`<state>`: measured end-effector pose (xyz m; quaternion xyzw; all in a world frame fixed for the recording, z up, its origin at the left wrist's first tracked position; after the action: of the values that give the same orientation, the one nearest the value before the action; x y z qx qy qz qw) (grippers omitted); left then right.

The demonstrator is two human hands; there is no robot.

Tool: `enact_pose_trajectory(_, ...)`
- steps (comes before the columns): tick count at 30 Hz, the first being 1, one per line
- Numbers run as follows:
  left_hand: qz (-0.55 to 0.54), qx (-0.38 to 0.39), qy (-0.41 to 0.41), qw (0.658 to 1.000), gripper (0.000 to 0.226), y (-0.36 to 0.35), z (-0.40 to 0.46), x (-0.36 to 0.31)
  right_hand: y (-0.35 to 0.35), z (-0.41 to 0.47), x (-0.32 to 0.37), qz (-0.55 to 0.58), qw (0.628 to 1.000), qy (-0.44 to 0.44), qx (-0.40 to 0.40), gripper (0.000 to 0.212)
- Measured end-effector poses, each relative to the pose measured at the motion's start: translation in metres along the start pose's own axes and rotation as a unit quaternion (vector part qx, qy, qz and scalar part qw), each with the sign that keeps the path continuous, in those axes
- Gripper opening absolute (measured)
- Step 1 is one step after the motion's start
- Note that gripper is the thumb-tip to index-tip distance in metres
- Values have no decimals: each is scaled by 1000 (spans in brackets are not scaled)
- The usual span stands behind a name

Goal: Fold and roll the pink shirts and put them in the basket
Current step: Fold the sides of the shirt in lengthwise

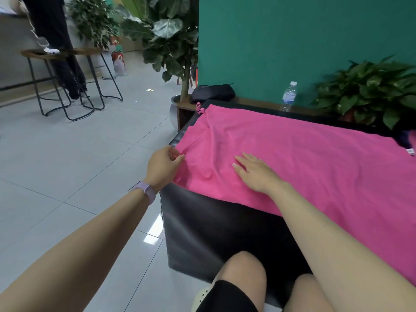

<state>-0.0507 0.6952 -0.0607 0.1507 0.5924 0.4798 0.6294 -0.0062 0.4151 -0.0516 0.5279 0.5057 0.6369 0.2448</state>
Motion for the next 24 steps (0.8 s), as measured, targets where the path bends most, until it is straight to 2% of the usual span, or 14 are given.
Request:
enact_pose_trajectory(3, 31, 6, -10, 999, 16, -3, 5, -4, -2, 3, 1, -13, 1000, -7, 12, 62)
enact_pose_trajectory(5, 15, 16, -4, 1000, 18, -2, 8, -5, -3, 4, 0, -12, 1000, -10, 18, 63)
enact_pose_trajectory(8, -76, 8, 21, 997, 19, 7, 5, 7, -2, 5, -2, -12, 1000, -13, 24, 64)
enact_pose_trajectory(11, -206, -2, 40, 978, 21, 18, -6, 31, -2, 6, -3, -5, 1000, -12, 26, 65)
enact_pose_trajectory(17, -246, 1, 14, 969, 22, 11, -39, 61, -3, 10, -4, 6, 1000, -8, 26, 67)
enact_pose_trajectory(19, -280, 35, 27, 959, 17, 8, -44, 67, -4, 10, -5, 5, 1000, -8, 24, 67)
enact_pose_trajectory(22, -281, 139, 1, 950, 12, -4, -51, 73, -5, 10, -6, 4, 1000, -2, 23, 66)
enact_pose_trajectory(24, -282, 156, -27, 946, 13, -6, -52, 75, -5, 10, -7, 5, 1000, -5, 25, 66)
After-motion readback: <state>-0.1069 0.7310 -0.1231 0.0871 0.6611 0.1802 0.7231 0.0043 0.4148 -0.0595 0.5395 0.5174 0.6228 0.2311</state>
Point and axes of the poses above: each hand's wrist, its own z-axis towards the middle knuckle, its own y-axis out of the back of the hand, x = y × z, the point moved 2 cm from there along z, towards the middle knuckle, and after that the axes turned 11 degrees about z, right-handed, at the moved point
